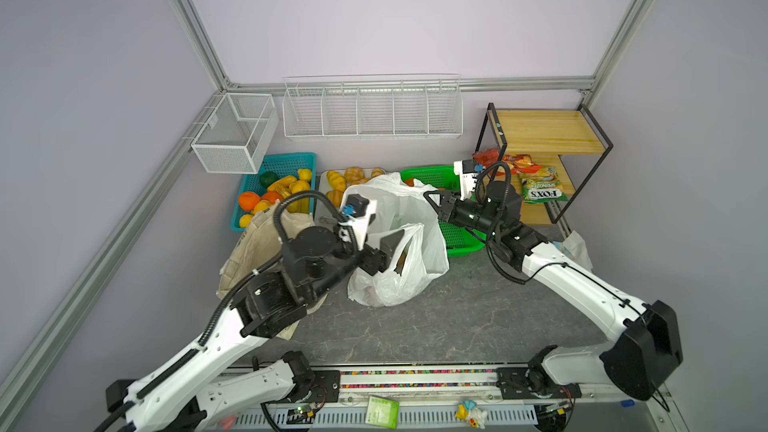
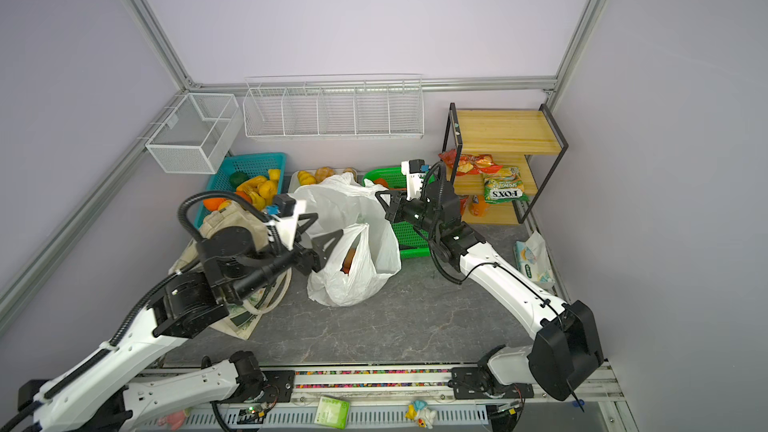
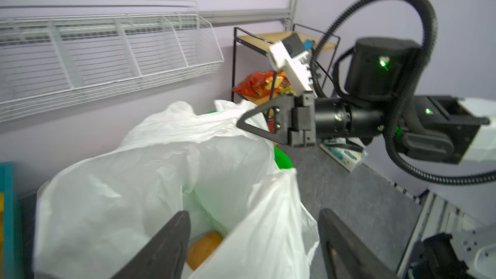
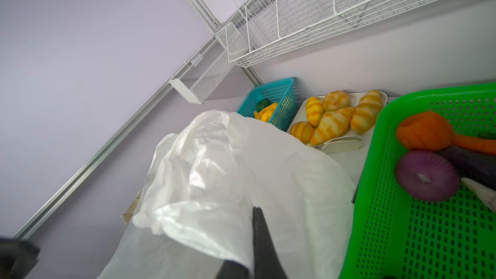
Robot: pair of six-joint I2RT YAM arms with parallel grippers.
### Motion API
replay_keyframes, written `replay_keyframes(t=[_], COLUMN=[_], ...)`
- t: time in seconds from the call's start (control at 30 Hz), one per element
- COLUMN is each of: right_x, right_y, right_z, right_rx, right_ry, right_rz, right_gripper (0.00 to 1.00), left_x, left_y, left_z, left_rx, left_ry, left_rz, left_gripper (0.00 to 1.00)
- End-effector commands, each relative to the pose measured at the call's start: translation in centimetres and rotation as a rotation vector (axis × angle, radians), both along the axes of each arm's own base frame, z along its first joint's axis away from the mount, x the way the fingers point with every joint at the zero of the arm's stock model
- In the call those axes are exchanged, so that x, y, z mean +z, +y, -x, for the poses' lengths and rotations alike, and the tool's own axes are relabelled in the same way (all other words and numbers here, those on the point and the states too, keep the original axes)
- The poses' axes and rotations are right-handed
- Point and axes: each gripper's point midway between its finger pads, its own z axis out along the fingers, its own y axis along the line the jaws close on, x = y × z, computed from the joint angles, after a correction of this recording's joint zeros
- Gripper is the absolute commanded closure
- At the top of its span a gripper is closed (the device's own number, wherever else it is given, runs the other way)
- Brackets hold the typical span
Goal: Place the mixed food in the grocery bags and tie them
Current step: 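Grasp the bag's handle farthest from the left gripper with the right gripper, then lift the bag by its handles with both grippers, pulling them apart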
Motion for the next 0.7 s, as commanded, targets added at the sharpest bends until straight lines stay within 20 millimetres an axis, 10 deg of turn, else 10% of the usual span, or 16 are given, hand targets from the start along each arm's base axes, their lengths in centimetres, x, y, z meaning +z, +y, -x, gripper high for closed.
replay_keyframes(t=[0.0, 0.37, 0.67], right_x=[-0.1, -0.6, 0.1], right_y=[-1.0, -1.4, -1.9], right_z=[0.0, 0.0, 0.4], right_rx=[-0.027, -0.022, -0.025], right_ry=[-0.002, 0.002, -0.042], right_rz=[0.007, 0.013, -0.015], right_gripper=[0.93, 0.93, 0.93], left_x=[-0.7, -4.9, -7.3], left_y=[-1.0, -4.8, -4.7], left_z=[-1.5, -5.6, -6.3], left_rx=[0.164, 0.39, 0.242], left_ry=[-0.124, -0.203, 0.005], left_rz=[-0.199, -0.419, -0.199], left_gripper=[0.21, 0.28, 1.0])
